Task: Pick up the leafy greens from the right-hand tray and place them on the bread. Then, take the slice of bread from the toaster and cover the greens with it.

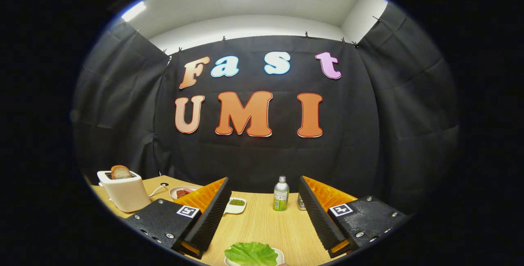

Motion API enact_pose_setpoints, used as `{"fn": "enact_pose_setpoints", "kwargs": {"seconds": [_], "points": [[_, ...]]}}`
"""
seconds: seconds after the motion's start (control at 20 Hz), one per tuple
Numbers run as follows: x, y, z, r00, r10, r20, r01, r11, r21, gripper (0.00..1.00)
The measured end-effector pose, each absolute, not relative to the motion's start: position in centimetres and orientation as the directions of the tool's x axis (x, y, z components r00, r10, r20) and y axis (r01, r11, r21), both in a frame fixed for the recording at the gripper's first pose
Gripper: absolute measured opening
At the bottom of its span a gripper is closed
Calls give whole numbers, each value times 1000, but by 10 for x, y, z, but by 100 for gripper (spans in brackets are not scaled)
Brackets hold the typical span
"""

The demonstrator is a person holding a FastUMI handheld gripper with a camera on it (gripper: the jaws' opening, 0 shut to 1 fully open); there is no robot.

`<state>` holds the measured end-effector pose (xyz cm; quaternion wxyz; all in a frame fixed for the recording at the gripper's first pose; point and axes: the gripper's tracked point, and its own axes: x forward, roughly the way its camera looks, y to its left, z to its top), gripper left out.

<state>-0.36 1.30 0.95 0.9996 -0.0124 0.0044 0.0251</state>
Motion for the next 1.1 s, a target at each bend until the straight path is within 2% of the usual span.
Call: {"fn": "enact_pose_setpoints", "kwargs": {"seconds": [0.35,0.65,1.1], "points": [[2,27,-20,988,103,-117,-103,995,7,99],[4,39,-68,942,166,-292,-163,986,32,100],[-18,54,-163,733,268,-625,-242,962,128,100]]}}
